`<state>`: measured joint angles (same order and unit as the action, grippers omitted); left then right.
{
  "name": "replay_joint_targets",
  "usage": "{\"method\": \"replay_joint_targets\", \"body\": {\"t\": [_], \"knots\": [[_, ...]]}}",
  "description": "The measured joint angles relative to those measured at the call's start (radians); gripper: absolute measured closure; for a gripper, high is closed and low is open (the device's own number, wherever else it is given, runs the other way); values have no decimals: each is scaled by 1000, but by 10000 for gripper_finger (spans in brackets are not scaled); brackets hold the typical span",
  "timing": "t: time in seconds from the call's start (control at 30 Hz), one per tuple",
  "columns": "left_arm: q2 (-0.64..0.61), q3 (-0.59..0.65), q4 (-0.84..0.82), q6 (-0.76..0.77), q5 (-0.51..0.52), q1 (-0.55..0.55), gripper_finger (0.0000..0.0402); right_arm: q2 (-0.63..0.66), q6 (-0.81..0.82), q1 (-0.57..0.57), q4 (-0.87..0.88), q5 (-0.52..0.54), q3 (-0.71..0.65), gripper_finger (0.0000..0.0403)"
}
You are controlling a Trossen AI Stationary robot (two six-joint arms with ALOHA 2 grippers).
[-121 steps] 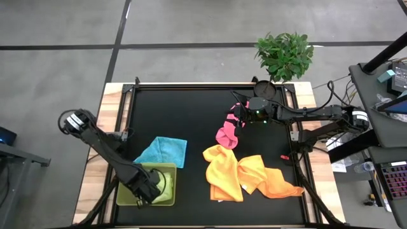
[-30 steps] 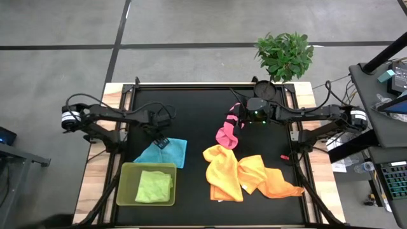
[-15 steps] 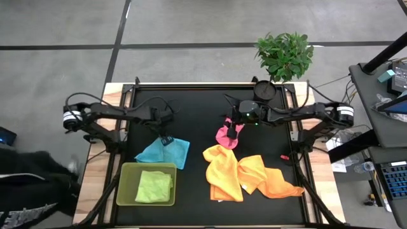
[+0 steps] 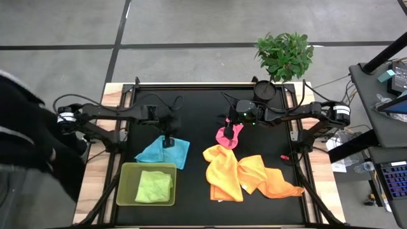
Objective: Fold microfiber towels
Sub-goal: Fold the blue microfiber towel
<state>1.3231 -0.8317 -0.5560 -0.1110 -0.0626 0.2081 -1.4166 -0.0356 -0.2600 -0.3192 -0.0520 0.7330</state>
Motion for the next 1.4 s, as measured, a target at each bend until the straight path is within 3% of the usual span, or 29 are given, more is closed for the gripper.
{"method": "replay_joint_targets", "body": {"t": [0.2,0.47,0.63,0.77,0.97,1.2,1.4], "knots": [[63,73,225,16,-53,-45,379,-3,-32,0,0,1,0,275],[195,76,278,17,-96,-60,270,-6,-51,-1,1,0,-1,275],[270,75,288,-88,-116,-60,223,-6,-51,-1,4,1,-2,275],[307,72,325,-146,-33,-61,249,-6,-43,-1,9,0,-4,275],[311,65,396,-237,41,-4,383,-6,-43,-1,9,1,-11,275],[238,56,579,-243,81,121,399,-16,-33,-1,-65,1,-12,275],[138,56,702,-301,72,146,400,-88,-22,-1,-115,0,17,256]]}}
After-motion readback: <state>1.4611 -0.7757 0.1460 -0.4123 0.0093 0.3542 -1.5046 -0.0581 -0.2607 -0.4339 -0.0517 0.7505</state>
